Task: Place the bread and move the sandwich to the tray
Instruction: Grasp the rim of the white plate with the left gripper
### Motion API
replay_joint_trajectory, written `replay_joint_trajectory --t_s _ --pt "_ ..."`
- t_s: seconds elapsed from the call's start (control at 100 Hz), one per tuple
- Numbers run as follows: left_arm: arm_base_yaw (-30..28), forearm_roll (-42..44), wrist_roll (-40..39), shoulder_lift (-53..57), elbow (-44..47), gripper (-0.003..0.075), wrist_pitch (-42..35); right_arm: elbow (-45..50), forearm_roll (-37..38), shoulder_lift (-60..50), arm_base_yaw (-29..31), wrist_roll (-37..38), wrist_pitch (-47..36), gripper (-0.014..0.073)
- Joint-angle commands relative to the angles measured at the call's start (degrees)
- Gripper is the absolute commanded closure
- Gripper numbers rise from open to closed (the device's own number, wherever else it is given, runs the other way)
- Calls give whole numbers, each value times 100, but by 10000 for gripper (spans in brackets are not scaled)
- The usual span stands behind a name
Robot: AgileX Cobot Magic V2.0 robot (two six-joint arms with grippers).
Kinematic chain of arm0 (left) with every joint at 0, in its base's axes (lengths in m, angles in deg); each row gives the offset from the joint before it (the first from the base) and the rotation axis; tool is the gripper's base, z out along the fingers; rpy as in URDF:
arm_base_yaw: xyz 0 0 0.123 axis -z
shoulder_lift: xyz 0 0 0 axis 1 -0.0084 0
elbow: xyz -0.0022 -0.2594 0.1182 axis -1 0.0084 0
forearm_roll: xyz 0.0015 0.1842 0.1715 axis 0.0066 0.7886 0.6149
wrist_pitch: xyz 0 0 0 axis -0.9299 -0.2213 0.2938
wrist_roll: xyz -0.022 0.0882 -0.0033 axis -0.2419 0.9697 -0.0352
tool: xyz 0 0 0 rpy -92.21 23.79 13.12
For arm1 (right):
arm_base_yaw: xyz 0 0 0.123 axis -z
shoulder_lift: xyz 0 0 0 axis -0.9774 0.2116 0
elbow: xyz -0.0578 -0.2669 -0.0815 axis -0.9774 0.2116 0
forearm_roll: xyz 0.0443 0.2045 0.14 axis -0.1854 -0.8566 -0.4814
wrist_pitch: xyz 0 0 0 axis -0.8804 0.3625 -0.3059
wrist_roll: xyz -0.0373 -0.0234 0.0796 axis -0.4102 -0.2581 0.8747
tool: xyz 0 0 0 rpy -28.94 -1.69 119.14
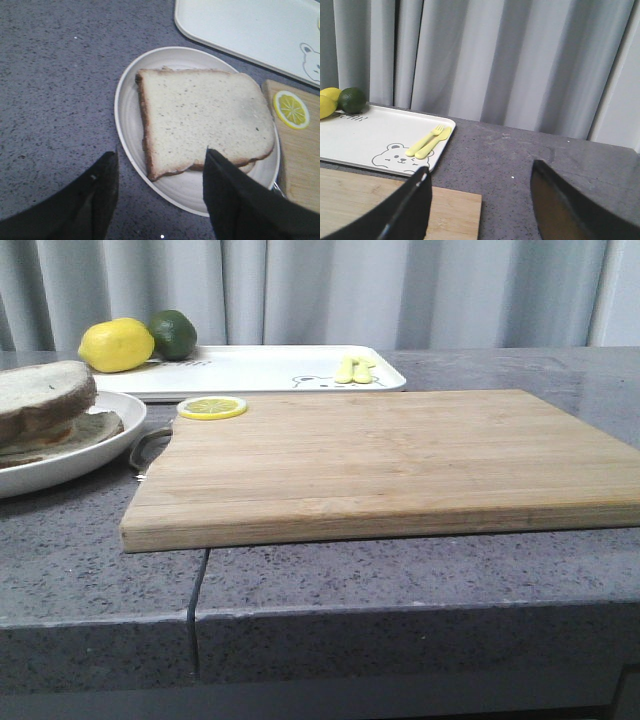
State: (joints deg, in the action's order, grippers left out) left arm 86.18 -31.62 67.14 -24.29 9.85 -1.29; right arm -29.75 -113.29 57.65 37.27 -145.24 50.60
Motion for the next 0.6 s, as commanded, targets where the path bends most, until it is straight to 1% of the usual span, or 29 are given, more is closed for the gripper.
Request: replay_joint_trajectory --t_s 0.0,0.17,0.41,0.59 --pt "-229 -9 -106 -74 -147 363 -432 -155 203 -24 39 9 19 148" --pt "-562 -34 -106 -430 -147 363 -432 -155 198 -24 39 9 19 148" --pt "-579 -231 -106 -1182 -147 363 -611 -155 194 -24 39 9 19 148" --pt "-579 -250 -106 -1496 -158 363 -772 -155 176 -24 39 9 19 148"
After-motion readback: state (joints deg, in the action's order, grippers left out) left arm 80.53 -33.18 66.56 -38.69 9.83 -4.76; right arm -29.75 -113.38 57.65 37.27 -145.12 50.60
